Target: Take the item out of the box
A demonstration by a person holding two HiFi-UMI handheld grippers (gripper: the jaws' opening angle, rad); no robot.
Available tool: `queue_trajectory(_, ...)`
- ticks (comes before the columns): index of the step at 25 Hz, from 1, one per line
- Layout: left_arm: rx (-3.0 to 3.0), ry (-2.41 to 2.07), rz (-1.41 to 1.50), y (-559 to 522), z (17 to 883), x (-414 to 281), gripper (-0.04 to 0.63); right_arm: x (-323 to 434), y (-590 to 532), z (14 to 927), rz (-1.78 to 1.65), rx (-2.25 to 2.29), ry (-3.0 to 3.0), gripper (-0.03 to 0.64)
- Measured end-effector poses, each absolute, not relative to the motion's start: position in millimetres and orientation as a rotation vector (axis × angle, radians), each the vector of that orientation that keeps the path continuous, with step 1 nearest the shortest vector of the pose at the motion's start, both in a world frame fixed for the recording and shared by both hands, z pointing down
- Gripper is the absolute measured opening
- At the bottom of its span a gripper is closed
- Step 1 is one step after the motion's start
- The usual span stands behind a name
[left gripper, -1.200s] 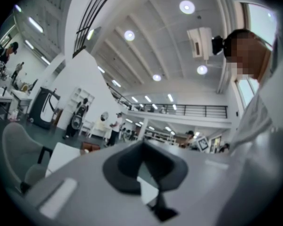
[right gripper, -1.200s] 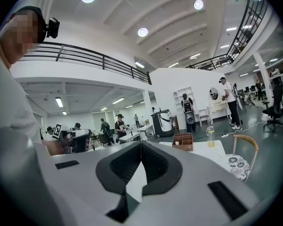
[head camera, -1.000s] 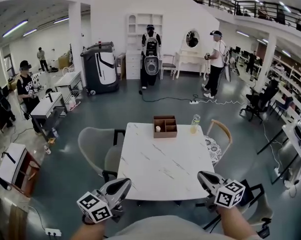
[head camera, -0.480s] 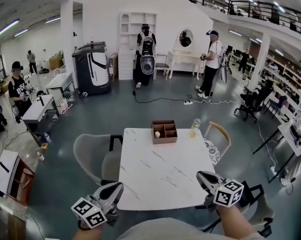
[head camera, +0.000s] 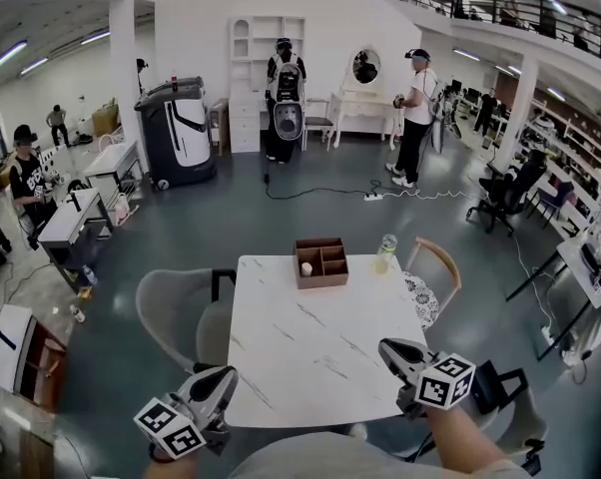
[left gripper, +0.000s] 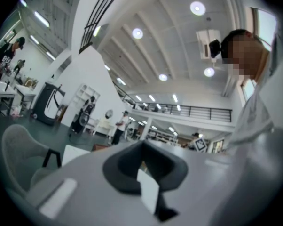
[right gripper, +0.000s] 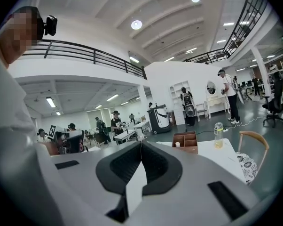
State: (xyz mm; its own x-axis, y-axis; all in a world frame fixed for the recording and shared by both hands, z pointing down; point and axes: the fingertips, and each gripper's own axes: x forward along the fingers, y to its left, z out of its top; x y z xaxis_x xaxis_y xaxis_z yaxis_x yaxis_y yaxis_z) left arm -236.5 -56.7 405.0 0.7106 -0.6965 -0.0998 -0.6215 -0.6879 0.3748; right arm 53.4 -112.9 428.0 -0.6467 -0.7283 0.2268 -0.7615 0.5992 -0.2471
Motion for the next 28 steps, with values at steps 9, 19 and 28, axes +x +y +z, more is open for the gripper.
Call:
queue_trajectory(9, 2.587, -1.146, -0.288, -94.3, 403.9, -185.6, 0.002, 101.3, -174.6, 435.2, 0.543, 1.181, -2.779, 0.009)
queue_trajectory(19, 2.539, -1.297, -0.182, -173.7, 411.6, -91.1, 0.002, 175.6, -269.1, 440.2, 0.506, 1.007, -2.848, 0.009)
queue_trajectory(28, 2.482, -1.334, 0.056, -239.5, 440.9, -32.1, 0.002, 203.2, -327.1, 475.5, 0.5, 0.883, -2.857, 0.009)
